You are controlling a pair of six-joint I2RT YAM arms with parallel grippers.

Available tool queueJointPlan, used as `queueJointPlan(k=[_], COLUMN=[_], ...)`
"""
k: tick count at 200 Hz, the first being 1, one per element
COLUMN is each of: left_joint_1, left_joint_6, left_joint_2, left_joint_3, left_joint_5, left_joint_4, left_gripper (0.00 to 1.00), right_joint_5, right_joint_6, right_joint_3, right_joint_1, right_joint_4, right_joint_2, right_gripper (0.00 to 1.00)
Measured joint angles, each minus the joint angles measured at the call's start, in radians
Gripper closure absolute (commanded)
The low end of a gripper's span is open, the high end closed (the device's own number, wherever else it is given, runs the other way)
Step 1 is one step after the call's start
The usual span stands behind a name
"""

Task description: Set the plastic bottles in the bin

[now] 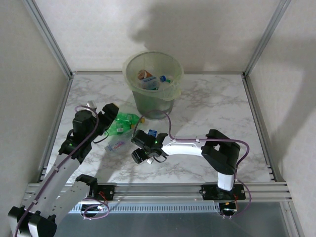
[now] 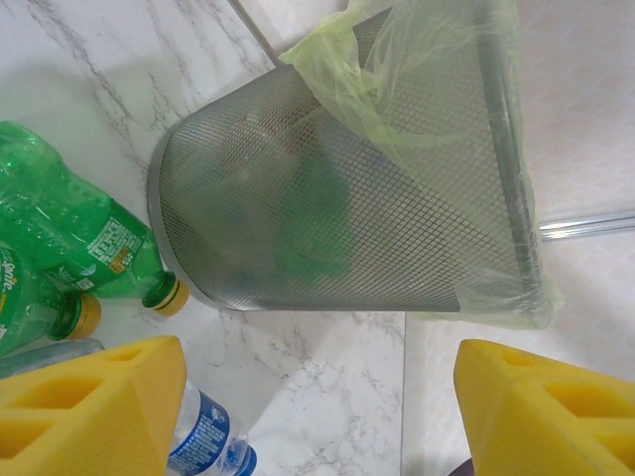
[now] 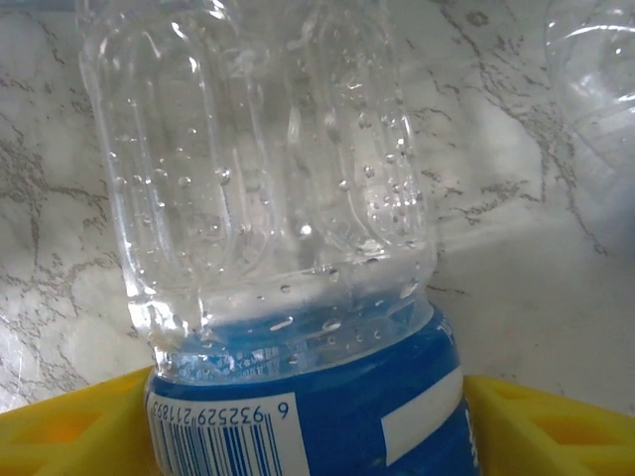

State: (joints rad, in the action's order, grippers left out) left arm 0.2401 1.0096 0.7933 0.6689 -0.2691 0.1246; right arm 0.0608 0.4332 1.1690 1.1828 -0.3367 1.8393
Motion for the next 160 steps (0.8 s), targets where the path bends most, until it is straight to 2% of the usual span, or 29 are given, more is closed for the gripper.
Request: queueJointPlan(k=[36, 63, 98, 126, 160], left_joint_1=[0.000, 0.000, 0.007, 0.071, 0.148], left_joint_6=[-0.008, -0.039, -0.103, -0.182, -0.246], left_joint_2=[-0.001, 0.003, 0.055, 0.114, 0.164], left_joint_3=[0.000, 0.024, 0.095, 0.161, 0.199], left_joint_5=[0.000, -0.003, -0.097, -0.151, -0.207], left_joint_4=[0.001, 0.018, 0.014, 0.028, 0.037], left_gripper=[0.26, 0.21, 0.18, 0.13, 0.12], right_joint_5=[0.018, 0.048, 0.109, 0.157, 0.193], right_joint_6=[0.001, 0.009, 0.033, 0.058, 0.072], right_joint_3=[-0.014, -0.029, -0.042, -0.057, -0.062], right_joint_1=[0.005, 0.007, 0.006, -0.008, -0.033], right_joint_4=[-0.001, 0.000, 0.001, 0.006, 0.009], right_joint_2=[-0.059, -0.155, -0.311, -0.428, -0.532], right_gripper=[0.35, 0.36, 0.36, 0.33, 0.33])
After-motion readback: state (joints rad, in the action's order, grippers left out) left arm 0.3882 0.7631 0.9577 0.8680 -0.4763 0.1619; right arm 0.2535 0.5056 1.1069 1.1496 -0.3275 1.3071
